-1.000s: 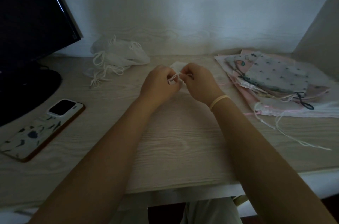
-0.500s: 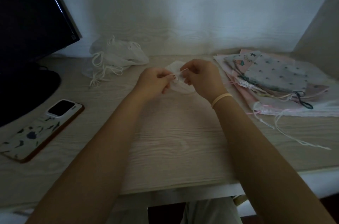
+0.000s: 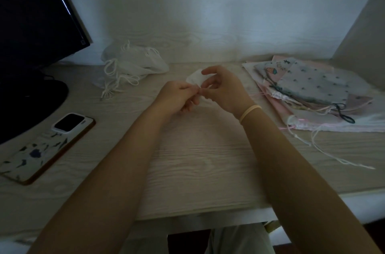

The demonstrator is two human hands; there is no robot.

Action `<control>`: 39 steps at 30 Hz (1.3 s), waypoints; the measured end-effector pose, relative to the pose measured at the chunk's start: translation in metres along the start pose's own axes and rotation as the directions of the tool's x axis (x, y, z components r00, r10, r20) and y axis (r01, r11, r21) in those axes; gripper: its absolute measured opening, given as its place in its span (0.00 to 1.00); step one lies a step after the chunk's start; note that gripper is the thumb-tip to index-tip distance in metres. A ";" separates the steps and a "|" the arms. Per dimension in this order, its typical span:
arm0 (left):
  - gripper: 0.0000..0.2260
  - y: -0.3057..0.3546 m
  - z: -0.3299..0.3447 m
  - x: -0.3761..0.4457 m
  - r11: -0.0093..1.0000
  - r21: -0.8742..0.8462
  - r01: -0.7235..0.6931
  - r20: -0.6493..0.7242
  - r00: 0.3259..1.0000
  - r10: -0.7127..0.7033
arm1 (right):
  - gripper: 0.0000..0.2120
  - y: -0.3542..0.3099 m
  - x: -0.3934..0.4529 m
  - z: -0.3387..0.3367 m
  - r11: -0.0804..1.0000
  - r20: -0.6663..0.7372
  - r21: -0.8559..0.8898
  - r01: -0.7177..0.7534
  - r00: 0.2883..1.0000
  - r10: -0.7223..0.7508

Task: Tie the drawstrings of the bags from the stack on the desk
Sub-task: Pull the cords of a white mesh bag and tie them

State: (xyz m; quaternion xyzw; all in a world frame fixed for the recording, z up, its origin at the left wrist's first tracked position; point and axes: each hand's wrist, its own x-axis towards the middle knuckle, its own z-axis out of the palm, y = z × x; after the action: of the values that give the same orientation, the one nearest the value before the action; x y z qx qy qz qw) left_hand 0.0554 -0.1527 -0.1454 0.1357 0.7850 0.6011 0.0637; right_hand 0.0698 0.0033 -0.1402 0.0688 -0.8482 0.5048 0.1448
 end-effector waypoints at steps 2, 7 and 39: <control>0.12 0.000 0.000 -0.001 0.997 -0.079 0.005 0.039 0.999 -0.002 | 0.20 -0.001 0.000 -0.001 0.999 -0.013 -0.050 0.022 1.000 -0.022; 0.10 0.002 -0.002 0.004 0.995 -0.091 0.038 -0.127 0.991 -0.050 | 0.13 -0.003 0.001 -0.001 0.992 -0.147 0.097 -0.076 0.985 0.090; 0.15 -0.012 0.005 0.004 0.780 0.623 -0.059 -0.108 0.981 0.160 | 0.10 -0.003 -0.003 -0.005 0.845 0.107 -0.533 0.044 0.994 0.015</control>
State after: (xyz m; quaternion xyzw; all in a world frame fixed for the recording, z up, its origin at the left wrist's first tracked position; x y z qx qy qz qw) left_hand 0.0513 -0.1504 -0.1581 0.1476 0.9313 0.3233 -0.0803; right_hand 0.0745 0.0064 -0.1361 0.0592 -0.9611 0.2433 0.1165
